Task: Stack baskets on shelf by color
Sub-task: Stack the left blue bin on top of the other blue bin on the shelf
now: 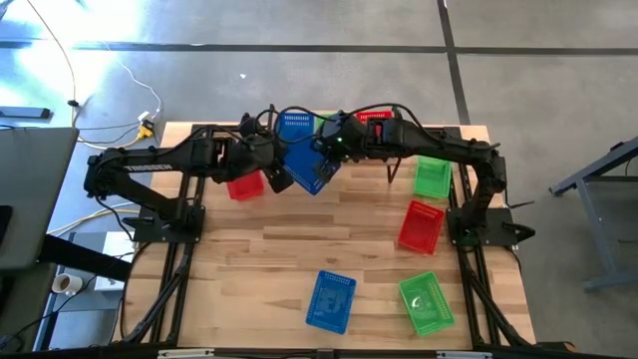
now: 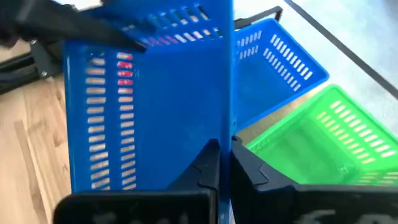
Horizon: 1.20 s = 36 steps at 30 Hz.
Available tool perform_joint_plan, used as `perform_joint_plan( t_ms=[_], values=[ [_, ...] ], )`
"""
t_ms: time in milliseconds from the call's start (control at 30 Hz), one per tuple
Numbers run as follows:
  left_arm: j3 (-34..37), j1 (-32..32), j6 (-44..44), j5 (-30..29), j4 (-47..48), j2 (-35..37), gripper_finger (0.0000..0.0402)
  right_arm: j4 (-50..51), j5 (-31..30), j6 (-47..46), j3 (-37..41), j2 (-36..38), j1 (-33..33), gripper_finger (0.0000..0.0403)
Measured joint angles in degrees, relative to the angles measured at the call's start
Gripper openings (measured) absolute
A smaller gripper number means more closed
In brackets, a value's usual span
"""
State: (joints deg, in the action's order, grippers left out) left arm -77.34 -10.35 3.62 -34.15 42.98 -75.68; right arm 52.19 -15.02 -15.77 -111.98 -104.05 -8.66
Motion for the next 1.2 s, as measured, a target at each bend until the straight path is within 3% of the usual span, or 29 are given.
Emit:
perform_joint_plan(
  t_ms=[467, 700, 1200],
  values=[
    [0.0, -4.3, 2.1, 3.2, -0.3, 1.6, 0.0189, -0.5, -1.4, -4.7, 0.0, 0.0, -2.7, 0.0001],
    [0.0, -4.3, -0.5, 8.6, -2.8, 5.1, 0.0189, -0.4, -1.5, -9.2, 0.0, -0.3, -4.7, 0.0],
    [0.0, -4.6, -1.8, 5.2, 1.4, 13.2, 0.0184, -13.3, 0.0, -27.0, 0.0, -0.4, -8.2, 0.0]
  ],
)
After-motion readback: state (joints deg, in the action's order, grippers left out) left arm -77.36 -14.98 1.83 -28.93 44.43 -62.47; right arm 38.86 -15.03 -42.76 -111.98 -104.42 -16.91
